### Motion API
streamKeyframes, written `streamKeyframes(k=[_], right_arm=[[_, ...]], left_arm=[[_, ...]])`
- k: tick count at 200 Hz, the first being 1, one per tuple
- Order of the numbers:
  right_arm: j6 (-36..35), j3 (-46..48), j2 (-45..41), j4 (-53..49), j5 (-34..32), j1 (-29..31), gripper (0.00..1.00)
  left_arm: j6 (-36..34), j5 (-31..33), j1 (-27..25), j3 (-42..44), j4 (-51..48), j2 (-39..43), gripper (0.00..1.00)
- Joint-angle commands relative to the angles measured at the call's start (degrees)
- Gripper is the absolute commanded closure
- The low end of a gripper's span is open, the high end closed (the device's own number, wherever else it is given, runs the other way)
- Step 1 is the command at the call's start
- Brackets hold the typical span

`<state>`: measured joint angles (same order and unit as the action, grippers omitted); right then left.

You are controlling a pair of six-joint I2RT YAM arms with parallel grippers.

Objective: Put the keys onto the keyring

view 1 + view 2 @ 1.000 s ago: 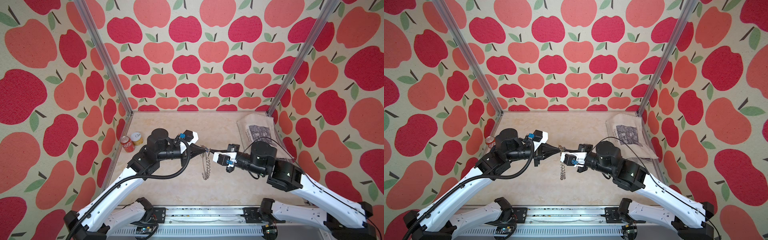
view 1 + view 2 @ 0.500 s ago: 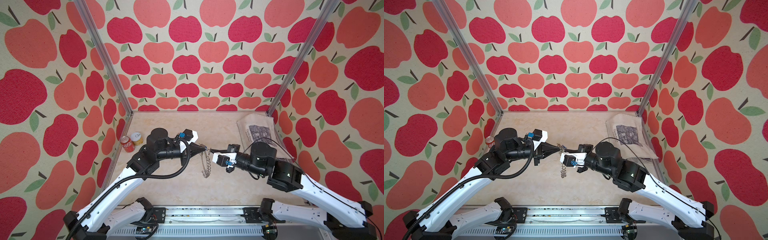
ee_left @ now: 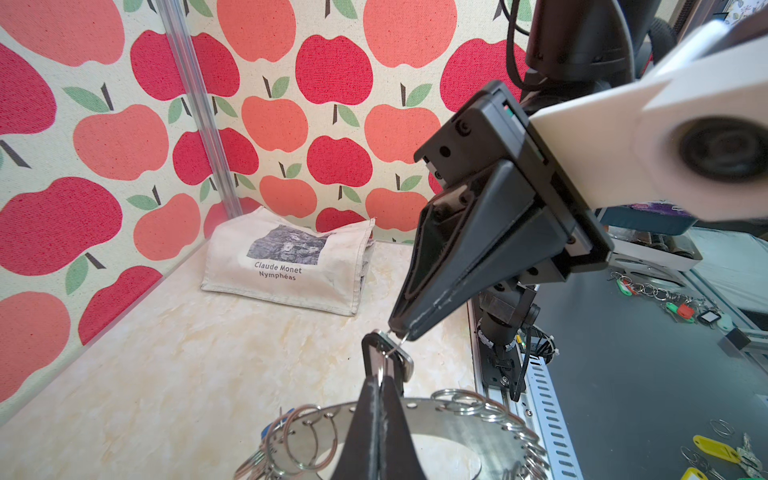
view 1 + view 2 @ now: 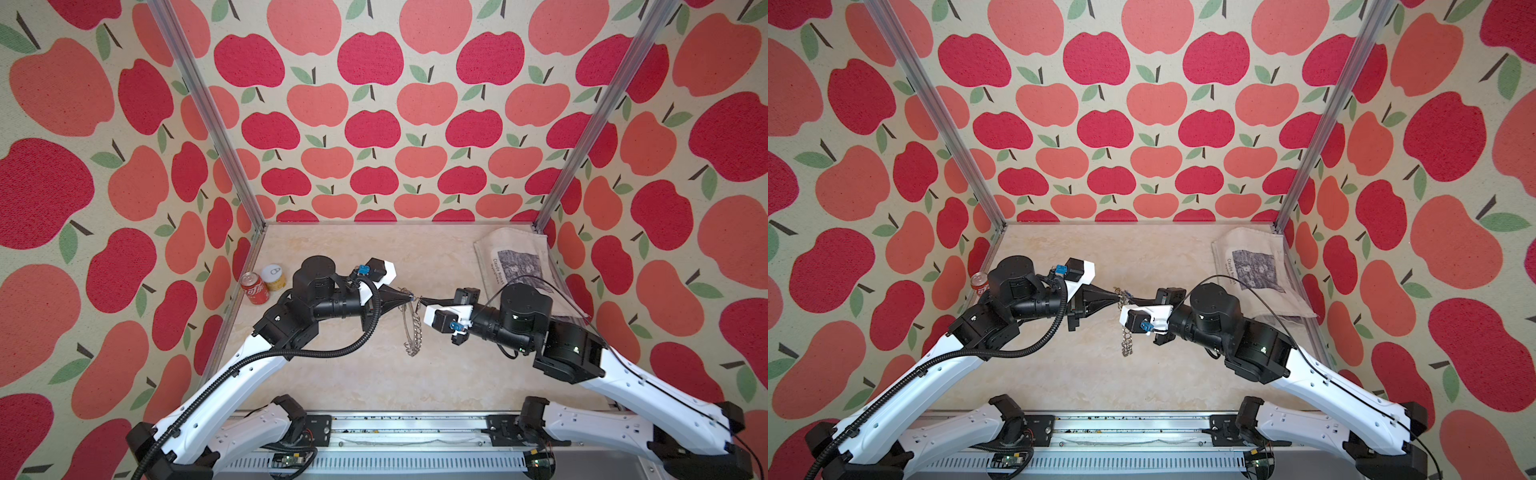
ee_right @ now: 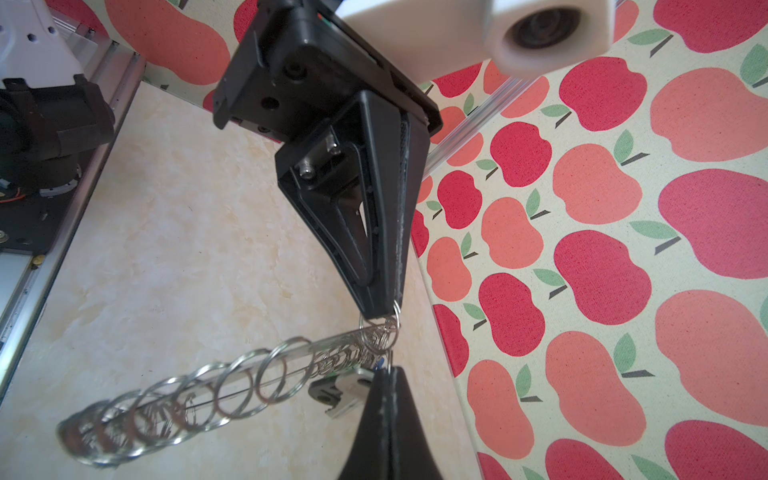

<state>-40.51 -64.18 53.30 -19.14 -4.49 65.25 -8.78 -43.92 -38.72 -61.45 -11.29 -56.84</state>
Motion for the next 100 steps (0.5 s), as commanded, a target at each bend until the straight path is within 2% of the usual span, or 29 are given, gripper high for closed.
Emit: streamKeyframes(k=[1,100], right_arm=[[-0.4,-1.7,0.3,0.4,0.1,0.6,1.00],[-0.3,-2.5,1.0,-1.4,1.7,0.7,1.00]], left_arm=[[-1.1,-1.0,-0.1,-2.0,0.7,0.5,1.00],[-1.1,-0.4,-0.2,-2.2,0.9,0.6,1.00]])
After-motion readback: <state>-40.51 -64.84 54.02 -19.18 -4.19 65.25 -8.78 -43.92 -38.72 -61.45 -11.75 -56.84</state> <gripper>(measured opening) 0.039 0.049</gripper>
